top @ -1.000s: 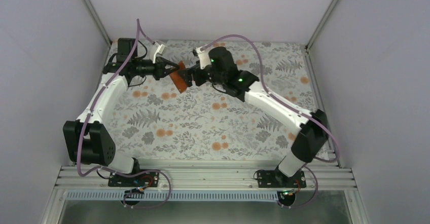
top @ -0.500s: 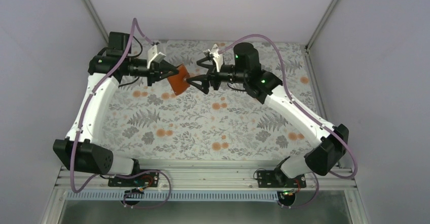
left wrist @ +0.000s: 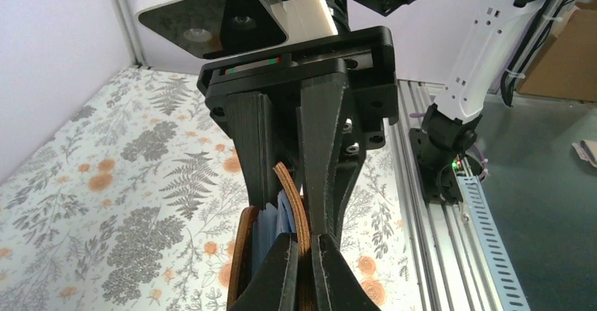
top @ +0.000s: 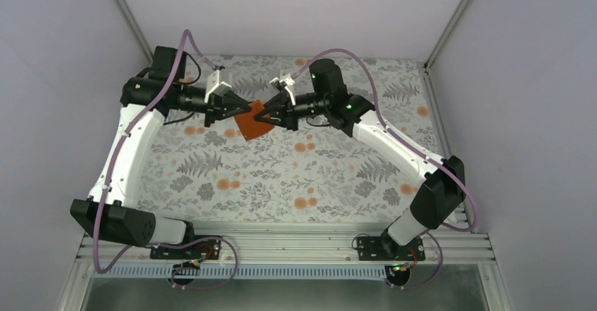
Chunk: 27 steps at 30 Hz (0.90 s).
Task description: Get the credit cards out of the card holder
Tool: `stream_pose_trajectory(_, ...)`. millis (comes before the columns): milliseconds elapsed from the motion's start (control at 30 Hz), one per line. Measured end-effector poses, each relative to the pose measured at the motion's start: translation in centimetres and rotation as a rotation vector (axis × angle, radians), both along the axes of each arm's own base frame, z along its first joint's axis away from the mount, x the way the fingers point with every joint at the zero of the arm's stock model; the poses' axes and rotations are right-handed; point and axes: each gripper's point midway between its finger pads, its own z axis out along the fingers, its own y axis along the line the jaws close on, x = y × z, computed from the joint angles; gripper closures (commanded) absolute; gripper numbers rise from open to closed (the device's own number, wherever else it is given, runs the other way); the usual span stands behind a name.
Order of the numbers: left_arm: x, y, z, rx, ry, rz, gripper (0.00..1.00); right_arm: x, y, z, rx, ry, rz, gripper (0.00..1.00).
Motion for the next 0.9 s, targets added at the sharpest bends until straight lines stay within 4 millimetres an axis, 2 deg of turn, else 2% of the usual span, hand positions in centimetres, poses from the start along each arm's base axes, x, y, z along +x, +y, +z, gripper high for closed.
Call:
stream_pose_trajectory(67, -0.1, -0.1, 0.1, -0.003, -0.001, -0.005, 0.97, -0.3, -0.1, 0.1, 0.006, 0.007, 0.007, 0.96)
stream_pose_trajectory(100, -0.1, -0.1, 0.1, -0.004, -0.001, -0.006, 0.90, -0.4, -0.2, 0.2, 0.008, 0.009, 0.005, 0.96)
stream_pose_trajectory(200, -0.2, -0.3, 0.1, -0.008, -0.006, -0.016, 0.32, -0.5, -0.5, 0.1, 0.007, 0.000, -0.011, 0.96)
stream_pose_trajectory(233, -0.2, -0.3, 0.1, -0.009, -0.003, -0.015, 0.21, -0.5, -0.6, 0.1, 0.007, -0.002, -0.015, 0.96)
stream_pose_trajectory(267, 0.0, -0.3, 0.1, -0.008, 0.001, -0.007, 0.17, -0.5, -0.7, 0.1, 0.006, -0.005, -0.021, 0.96)
stream_pose_trajectory(400, 1.2, -0.1, -0.7, 0.004, 0.032, 0.040, 0.16, -0.5, -1.1, 0.8, 0.011, -0.026, -0.046, 0.96)
stream_pose_trajectory(467, 1.8, 0.1, -1.5, 0.008, 0.053, 0.059, 0.18, -0.9, -1.6, 1.6, 0.026, -0.045, -0.054, 0.96)
stream_pose_trajectory(500, 1.9, 0.1, -1.9, 0.005, 0.065, 0.062, 0.22, -1.1, -1.8, 2.0, 0.033, -0.055, -0.057, 0.96)
stream_pose_trajectory(633, 0.9, -0.4, -3.5, -0.027, 0.122, 0.023, 0.57, -1.4, -2.4, 3.2, 0.052, -0.079, -0.080, 0.96)
stream_pose_trajectory(767, 0.2, -0.8, -3.2, -0.054, 0.127, -0.012, 0.89, -0.9, -2.3, 3.4, 0.057, -0.079, -0.101, 0.96)
stream_pose_trajectory(800, 0.1, -0.8, -3.1, -0.060, 0.132, -0.017, 0.96, -0.8, -2.3, 3.4, 0.058, -0.081, -0.105, 0.96)
stream_pose_trajectory(833, -0.1, -0.9, -2.9, -0.068, 0.131, -0.027, 0.97, -0.7, -2.3, 3.5, 0.059, -0.082, -0.111, 0.94)
stream_pose_trajectory(867, -0.1, -0.9, -2.8, -0.073, 0.131, -0.031, 0.97, -0.6, -2.3, 3.6, 0.060, -0.082, -0.111, 0.80)
stream_pose_trajectory(900, -0.1, -0.9, -2.8, -0.077, 0.127, -0.034, 0.98, -0.5, -2.3, 3.6, 0.060, -0.081, -0.115, 0.59)
